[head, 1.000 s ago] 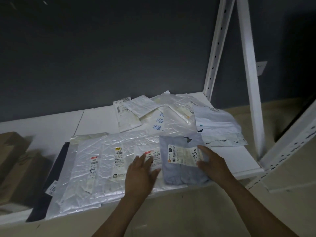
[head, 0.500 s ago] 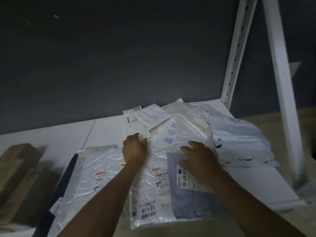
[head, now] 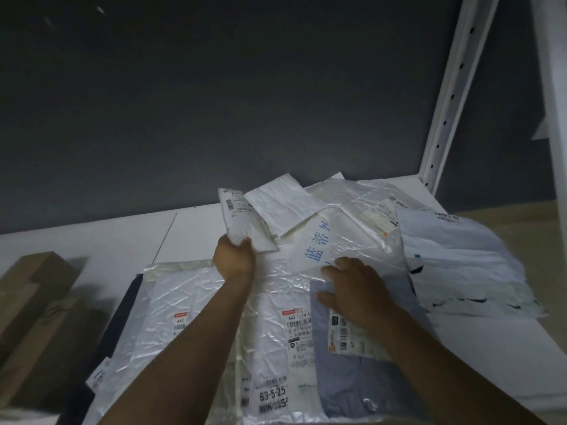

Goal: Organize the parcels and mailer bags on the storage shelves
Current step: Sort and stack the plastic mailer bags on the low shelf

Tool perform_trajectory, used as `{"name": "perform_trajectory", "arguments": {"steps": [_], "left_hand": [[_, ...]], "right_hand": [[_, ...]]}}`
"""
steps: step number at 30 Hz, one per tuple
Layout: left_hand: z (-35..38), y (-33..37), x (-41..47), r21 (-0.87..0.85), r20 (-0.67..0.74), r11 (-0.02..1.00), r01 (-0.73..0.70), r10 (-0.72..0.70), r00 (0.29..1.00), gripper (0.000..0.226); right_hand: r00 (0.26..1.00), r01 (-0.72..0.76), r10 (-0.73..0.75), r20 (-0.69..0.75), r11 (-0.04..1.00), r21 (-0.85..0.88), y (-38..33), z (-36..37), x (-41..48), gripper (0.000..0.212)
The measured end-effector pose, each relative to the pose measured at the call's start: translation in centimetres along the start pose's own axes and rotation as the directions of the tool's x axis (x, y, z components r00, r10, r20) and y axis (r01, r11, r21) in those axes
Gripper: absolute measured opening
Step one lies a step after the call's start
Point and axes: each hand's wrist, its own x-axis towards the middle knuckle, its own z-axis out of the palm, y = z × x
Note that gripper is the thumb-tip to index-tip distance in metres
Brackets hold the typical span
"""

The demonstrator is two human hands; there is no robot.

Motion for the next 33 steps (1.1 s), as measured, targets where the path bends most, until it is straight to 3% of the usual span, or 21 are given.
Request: {"name": "perform_trajectory", "arguments": {"steps": [5, 7, 11, 13, 15, 18, 20, 22, 24, 26, 29, 33], "left_hand": [[-4.1, -0.7, -4.6, -0.399, 0.008, 0.907, 0.134, -0.143, 0.99, 0.021], [-6.2, -0.9, -7.0, -0.454, 0.064, 0.878, 0.153, -0.138, 0.988, 0.015], [-9.8, -0.7, -12.5, -0.472, 0.299, 0.852, 0.228, -0.088, 0.95, 0.012], [-11.1, -0.1, -15.2, -0.502, 0.456, 0.811, 0.301, -0.047, 0.889, 0.014], [-12.0, 0.0, -16.8, -0.44, 0.578, 0.838, 0.322, -0.01, 0.816, 0.019], [-13.2, -0.2, -17.1, -0.285, 0.641, 0.944, 0.167, 0.058, 0.765, 0.026], [-14.2, -0.5, -17.0, -0.178, 0.561, 0.983, 0.039, 0.068, 0.825, 0.018], [-15.2, -1.5, -16.4, -0.114, 0.451, 0.993, -0.02, 0.07, 0.89, 0.017], [-16.3, -2.7, -15.8, -0.085, 0.37, 0.996, 0.004, 0.028, 0.928, 0.02], [-17.1, -3.4, -15.1, -0.068, 0.331, 0.996, 0.055, -0.03, 0.943, 0.021], [-17.9, -4.0, -14.3, -0.06, 0.353, 0.995, 0.082, -0.055, 0.934, 0.023], [-19.2, -4.5, -13.6, -0.114, 0.374, 0.984, 0.136, -0.084, 0.924, 0.023]], "right_hand": [[0.989, 0.044, -0.003, -0.148, 0.96, 0.276, -2.5, -0.6, -1.7, 0.05], [0.989, 0.037, 0.027, -0.147, 0.909, 0.416, -3.6, -0.9, -2.8, 0.046], [0.982, -0.099, 0.182, -0.041, 0.696, 0.711, -4.8, -2.1, -4.9, 0.044], [0.983, -0.131, 0.176, 0.046, 0.507, 0.852, -5.4, -2.7, -6.1, 0.042], [0.979, -0.14, 0.196, 0.057, 0.442, 0.886, -6.2, -3.0, -7.3, 0.039], [0.969, -0.146, 0.246, 0.011, 0.541, 0.829, -6.8, -3.1, -8.9, 0.039], [0.975, -0.153, 0.221, 0.003, 0.665, 0.731, -7.2, -3.1, -10.2, 0.035], [0.992, -0.082, 0.117, -0.037, 0.854, 0.514, -7.1, -2.4, -11.7, 0.044], [0.999, 0.018, -0.027, 0.041, 0.978, 0.209, -6.9, -1.1, -12.7, 0.069], [0.98, 0.067, -0.063, 0.188, 0.998, -0.015, -6.6, 0.6, -13.3, 0.084], [0.982, 0.163, -0.141, 0.126, 0.968, -0.193, -6.2, 2.1, -13.2, 0.082], [0.972, 0.223, -0.228, -0.056, 0.971, -0.081, -5.3, 2.0, -13.3, 0.046]]}}
